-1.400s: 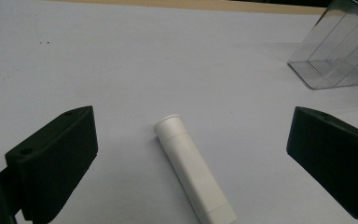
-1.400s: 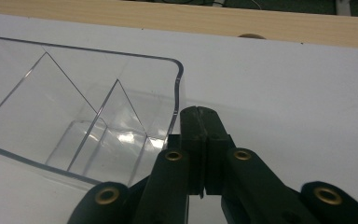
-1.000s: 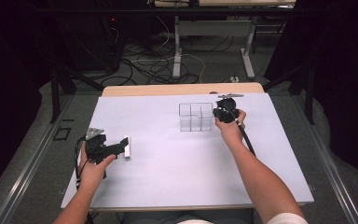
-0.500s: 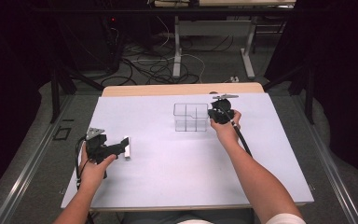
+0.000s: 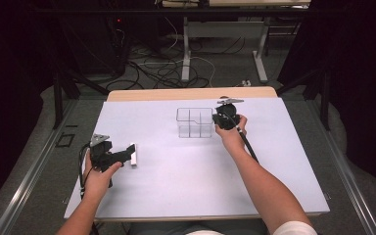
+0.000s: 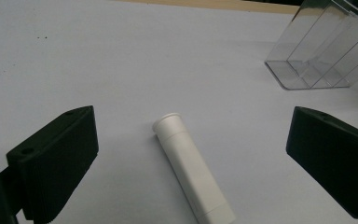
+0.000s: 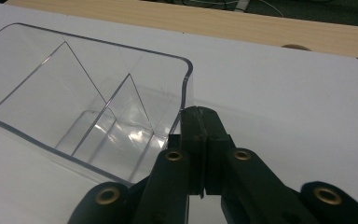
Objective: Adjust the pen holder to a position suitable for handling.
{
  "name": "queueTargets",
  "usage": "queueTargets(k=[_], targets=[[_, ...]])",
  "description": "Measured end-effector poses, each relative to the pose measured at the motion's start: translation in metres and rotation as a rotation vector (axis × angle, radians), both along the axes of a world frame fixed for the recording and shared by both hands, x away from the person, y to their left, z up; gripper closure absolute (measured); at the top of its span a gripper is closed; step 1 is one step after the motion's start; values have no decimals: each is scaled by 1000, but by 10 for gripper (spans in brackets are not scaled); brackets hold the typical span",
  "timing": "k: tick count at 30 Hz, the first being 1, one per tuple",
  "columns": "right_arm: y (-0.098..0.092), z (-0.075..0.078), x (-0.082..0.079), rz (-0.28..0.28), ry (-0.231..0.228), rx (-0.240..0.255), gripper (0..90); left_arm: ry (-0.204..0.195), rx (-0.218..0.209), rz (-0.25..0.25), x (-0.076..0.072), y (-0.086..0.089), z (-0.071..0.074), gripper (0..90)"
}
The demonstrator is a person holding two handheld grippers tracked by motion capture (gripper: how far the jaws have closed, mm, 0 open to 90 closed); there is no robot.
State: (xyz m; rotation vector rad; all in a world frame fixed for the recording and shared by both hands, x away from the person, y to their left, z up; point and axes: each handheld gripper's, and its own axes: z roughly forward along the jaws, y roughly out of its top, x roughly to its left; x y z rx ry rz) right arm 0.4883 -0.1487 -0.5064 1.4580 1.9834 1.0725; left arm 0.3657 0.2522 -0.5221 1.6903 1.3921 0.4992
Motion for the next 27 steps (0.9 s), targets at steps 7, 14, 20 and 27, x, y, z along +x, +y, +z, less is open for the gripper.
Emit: queueTargets(k=[7,14,20,27], targets=[[9,-1,4,7,3,20,900,2,-5,2,0,0,0,25],[13,-1,7,13,-4,9,898,0,-9,4,1,2,-1,26],[11,-1,6,14,2,3,860,5,-7,0,1,2,-1,30],[6,2,0,9,-18,2,780,10,-23,13,2,3,-2,39]])
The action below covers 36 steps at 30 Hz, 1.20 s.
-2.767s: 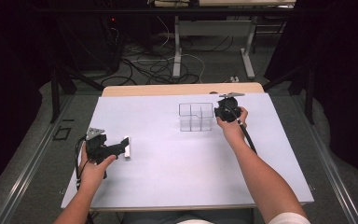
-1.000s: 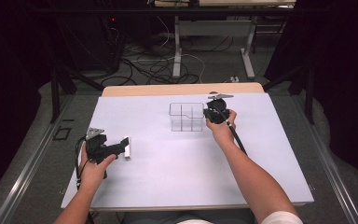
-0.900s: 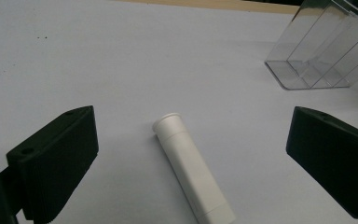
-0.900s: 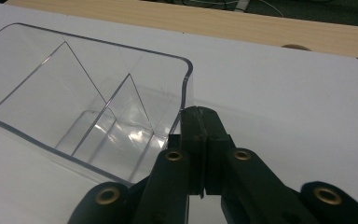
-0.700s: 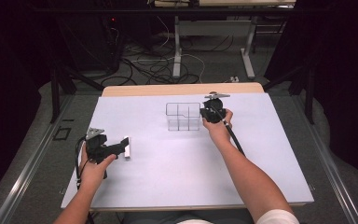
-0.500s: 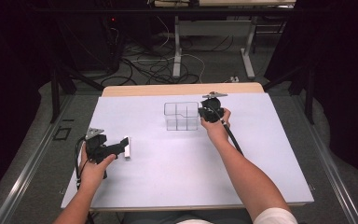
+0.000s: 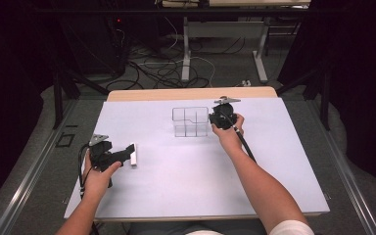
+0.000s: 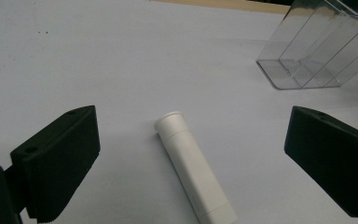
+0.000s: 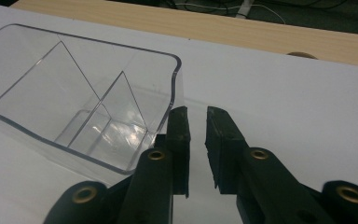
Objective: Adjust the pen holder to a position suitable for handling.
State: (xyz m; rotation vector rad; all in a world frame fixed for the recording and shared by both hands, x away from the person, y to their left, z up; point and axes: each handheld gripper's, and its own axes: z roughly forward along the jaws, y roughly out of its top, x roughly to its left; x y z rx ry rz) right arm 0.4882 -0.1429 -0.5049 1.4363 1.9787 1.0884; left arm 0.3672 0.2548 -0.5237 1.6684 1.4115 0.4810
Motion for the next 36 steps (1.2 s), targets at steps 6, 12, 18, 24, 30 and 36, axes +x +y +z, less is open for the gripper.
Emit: queueTargets(k=[6,12,18,24,30,36], targets=[[-11,6,-14,3,-34,31,654,4,-7,1,0,0,0,53],[-22,10,-26,13,-16,80,531,17,-43,2,0,1,0,54],[-36,11,-42,30,-8,108,425,21,-47,2,0,0,0,57],[-49,13,-56,61,11,120,322,20,-79,5,0,-1,0,57],[-64,11,-74,84,56,118,226,20,-93,6,-1,-1,0,57],[-78,9,-86,70,80,133,150,30,-87,4,-1,-2,0,56]])
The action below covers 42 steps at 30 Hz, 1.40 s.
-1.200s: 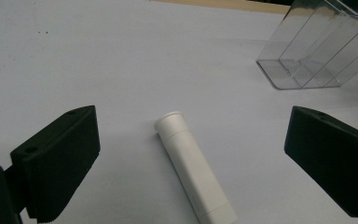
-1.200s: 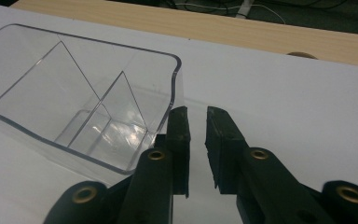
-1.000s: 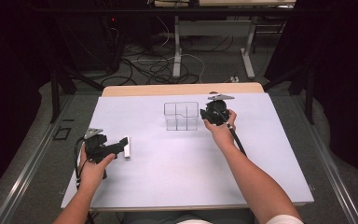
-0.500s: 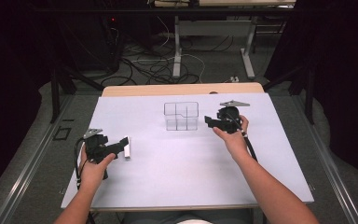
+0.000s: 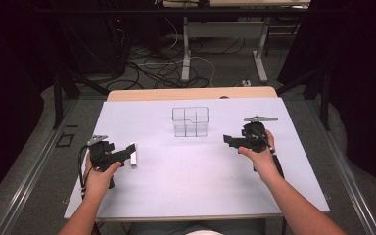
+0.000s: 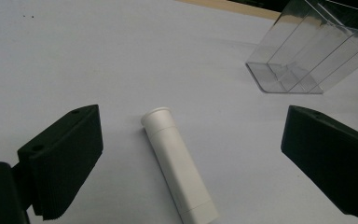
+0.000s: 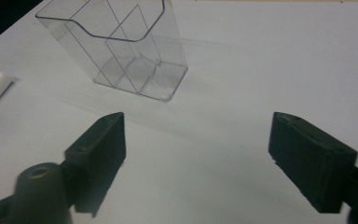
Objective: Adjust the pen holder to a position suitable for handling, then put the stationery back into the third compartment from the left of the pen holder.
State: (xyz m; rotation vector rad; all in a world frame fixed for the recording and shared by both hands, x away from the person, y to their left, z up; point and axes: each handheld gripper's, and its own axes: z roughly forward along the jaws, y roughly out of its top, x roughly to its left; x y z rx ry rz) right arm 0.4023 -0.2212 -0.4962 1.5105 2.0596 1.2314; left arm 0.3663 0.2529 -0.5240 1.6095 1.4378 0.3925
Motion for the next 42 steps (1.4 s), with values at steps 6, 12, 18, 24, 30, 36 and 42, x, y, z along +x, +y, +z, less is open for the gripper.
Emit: queueTargets(k=[6,12,18,24,30,36,42], targets=[[-13,1,-11,-14,-5,-13,134,5,-16,5,0,1,0,44],[-31,-1,-24,-47,-33,-61,0,5,-28,16,0,1,-1,42],[-48,-8,-33,-83,-41,-57,0,11,-32,24,0,2,-2,23],[-61,-13,-33,-149,-6,22,0,8,-39,14,0,2,-1,6],[-69,-13,-32,-199,-1,65,0,-8,-36,5,-1,4,1,6],[-66,-12,-34,-202,-9,45,0,3,-23,3,3,5,5,11],[-66,-11,-35,-198,-14,57,0,7,-15,4,5,1,14,61]])
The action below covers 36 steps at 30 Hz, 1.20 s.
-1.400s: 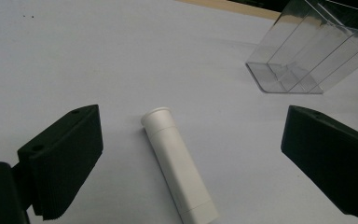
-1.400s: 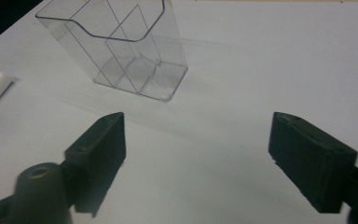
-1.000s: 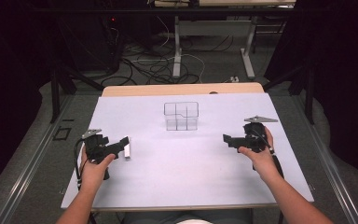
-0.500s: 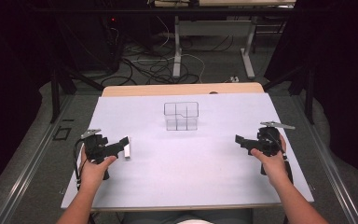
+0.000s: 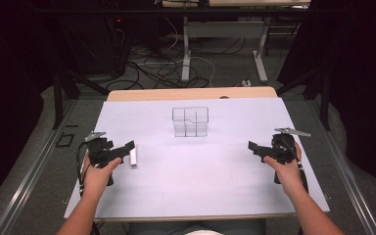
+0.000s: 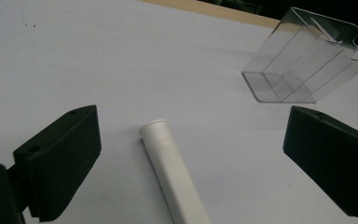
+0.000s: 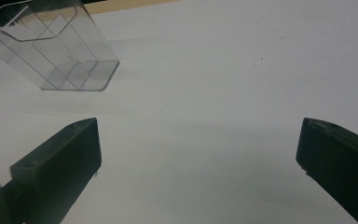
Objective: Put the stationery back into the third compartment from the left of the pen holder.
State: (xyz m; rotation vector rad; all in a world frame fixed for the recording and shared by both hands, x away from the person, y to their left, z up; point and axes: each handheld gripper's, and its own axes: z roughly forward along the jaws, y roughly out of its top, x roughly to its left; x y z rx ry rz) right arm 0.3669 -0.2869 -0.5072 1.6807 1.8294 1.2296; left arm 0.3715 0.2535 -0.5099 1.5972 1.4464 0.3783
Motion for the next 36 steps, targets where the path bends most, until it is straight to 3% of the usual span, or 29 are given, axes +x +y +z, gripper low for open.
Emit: queueTargets(k=[5,9,19,22,26,29,34,36], targets=[[2,-1,0,14,0,-4,0,-1,5,9,2,-2,7,164],[3,-2,0,13,-2,-11,1,6,12,0,5,-3,13,170],[3,-5,0,11,3,-15,3,55,10,39,22,-5,23,299],[2,-7,1,10,7,-20,8,97,11,21,27,-7,26,337],[2,-7,2,12,9,-21,10,137,16,36,30,-10,27,355],[2,-9,2,19,10,-23,10,203,2,52,29,-10,27,410],[1,-9,3,10,18,-16,13,271,10,65,25,-12,20,429],[0,-9,3,16,12,-24,14,280,17,81,24,-13,16,429]])
